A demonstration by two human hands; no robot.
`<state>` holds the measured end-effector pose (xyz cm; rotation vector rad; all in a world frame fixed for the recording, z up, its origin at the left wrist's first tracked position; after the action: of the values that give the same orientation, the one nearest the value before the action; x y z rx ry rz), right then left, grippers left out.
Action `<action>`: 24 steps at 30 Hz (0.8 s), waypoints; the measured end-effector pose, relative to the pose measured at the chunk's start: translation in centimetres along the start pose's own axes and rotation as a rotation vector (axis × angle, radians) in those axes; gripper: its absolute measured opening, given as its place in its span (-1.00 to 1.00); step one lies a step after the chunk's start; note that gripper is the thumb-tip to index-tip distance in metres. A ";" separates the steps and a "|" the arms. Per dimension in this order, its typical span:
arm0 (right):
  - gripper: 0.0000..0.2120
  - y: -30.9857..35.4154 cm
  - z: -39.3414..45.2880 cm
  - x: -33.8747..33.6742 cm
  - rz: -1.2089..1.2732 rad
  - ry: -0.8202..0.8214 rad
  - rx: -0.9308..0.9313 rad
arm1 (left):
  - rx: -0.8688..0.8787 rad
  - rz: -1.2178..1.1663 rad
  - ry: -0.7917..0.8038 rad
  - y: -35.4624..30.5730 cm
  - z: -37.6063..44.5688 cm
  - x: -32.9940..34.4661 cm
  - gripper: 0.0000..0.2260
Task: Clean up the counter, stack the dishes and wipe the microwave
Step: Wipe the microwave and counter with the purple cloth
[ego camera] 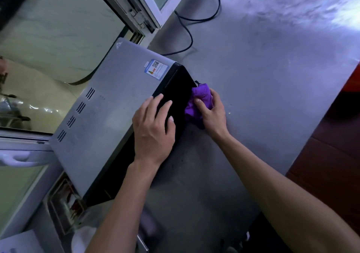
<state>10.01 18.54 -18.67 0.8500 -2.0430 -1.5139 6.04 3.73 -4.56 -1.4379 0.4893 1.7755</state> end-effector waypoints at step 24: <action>-0.44 -6.1 1.4 -10.6 -1.473 0.540 -0.507 | -0.357 -0.310 0.475 -4.9 -8.0 16.4 -0.50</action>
<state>17.82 25.78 -24.93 2.3762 -0.3741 -1.8850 14.08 6.50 -21.42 -2.0791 0.1685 1.3127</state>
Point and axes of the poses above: each hand's wrist, its own z-axis towards the middle knuckle, its own x-axis out of the palm, y = z × x, the point moved 3 cm from there along z, towards the middle knuckle, and after that the axes turned 9 degrees about -z, right-handed, at the moved point
